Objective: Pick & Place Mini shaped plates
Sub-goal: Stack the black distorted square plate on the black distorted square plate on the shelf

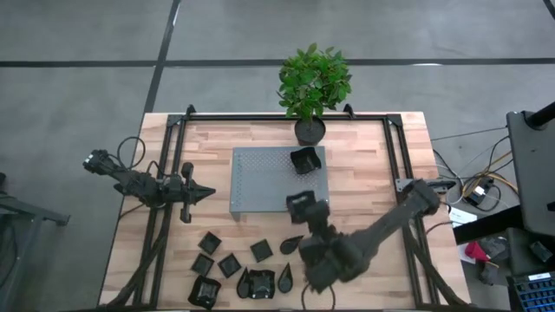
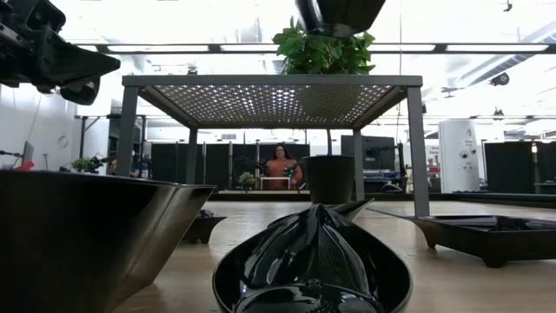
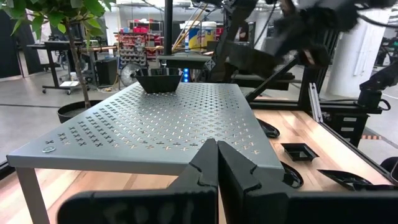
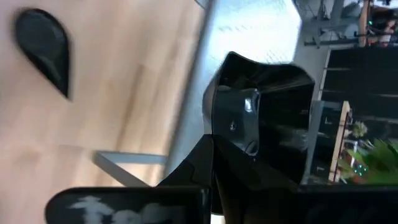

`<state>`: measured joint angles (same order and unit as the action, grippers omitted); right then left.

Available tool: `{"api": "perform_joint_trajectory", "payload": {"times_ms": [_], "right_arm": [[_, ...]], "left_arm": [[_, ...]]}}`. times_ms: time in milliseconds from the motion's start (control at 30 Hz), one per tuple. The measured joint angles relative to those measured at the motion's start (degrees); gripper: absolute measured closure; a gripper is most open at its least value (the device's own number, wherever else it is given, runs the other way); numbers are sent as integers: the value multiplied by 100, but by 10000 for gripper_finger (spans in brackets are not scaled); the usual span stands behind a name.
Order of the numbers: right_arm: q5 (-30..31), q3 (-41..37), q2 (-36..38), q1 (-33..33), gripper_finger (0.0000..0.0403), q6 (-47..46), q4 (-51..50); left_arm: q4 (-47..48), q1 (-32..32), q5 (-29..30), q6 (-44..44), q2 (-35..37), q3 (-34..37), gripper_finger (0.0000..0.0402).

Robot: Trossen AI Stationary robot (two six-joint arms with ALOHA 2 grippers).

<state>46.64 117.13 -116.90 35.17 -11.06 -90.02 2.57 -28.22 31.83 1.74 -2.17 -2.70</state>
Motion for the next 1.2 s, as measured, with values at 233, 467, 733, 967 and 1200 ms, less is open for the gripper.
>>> {"api": "perform_joint_trajectory", "payload": {"times_ms": [233, 467, 733, 967, 1200], "right_arm": [[3, -781, 1108, -392, 394, 440, 174], [-60, -1663, 1875, -987, 394, 1816, 1288], [-657, -2163, 2030, -1852, 394, 2524, 1848], [-752, -2478, 2072, -2120, 394, 2841, 2254], [-755, -2545, 2050, -2182, 394, 3005, 2427]], "left_arm": [[-13, 0, 0, -1, -2, 2, 401], [-29, 1, 0, -1, -1, 7, 401], [-42, 0, -2, -2, -1, 8, 401], [-42, -1, 0, -2, 0, 9, 401], [-42, 1, 0, -2, 0, 9, 401]]}}
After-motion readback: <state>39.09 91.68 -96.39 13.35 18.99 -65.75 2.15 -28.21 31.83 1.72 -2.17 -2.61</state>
